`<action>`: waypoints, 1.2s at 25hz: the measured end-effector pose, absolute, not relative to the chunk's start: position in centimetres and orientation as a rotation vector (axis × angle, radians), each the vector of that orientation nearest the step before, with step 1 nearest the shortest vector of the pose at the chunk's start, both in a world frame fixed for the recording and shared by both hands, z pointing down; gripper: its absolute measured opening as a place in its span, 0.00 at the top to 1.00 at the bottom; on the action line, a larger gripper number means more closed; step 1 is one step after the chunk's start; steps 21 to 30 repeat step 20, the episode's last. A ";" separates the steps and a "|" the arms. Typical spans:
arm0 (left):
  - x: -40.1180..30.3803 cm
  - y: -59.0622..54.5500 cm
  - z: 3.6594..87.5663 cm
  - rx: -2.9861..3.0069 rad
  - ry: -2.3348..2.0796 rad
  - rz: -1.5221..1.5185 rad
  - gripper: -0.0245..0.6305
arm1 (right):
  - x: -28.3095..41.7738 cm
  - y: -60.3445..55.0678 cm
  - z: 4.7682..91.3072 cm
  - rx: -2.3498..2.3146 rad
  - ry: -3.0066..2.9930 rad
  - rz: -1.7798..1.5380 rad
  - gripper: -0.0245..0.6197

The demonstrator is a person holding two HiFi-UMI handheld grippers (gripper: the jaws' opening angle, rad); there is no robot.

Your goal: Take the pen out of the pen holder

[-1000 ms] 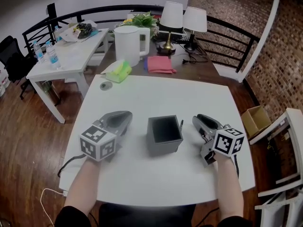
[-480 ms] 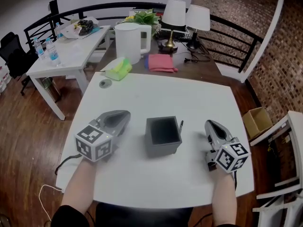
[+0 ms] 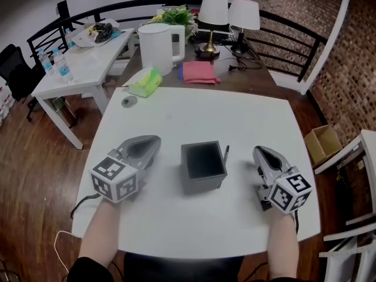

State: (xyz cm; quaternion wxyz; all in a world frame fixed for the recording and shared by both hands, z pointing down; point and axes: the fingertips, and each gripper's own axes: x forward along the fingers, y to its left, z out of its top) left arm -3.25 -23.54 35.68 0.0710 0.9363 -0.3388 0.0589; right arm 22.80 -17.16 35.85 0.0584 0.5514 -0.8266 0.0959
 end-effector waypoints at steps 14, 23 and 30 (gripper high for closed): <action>-3.2 -23.5 35.6 2.820 -1.010 0.181 0.95 | 22.7 -17.0 35.7 1.675 -2.510 0.282 0.94; -3.1 -23.6 35.8 2.820 -1.009 0.180 0.95 | 22.9 -17.1 35.8 1.678 -2.510 0.283 0.94; -3.1 -23.6 35.8 2.820 -1.009 0.180 0.95 | 22.9 -17.1 35.8 1.678 -2.510 0.283 0.94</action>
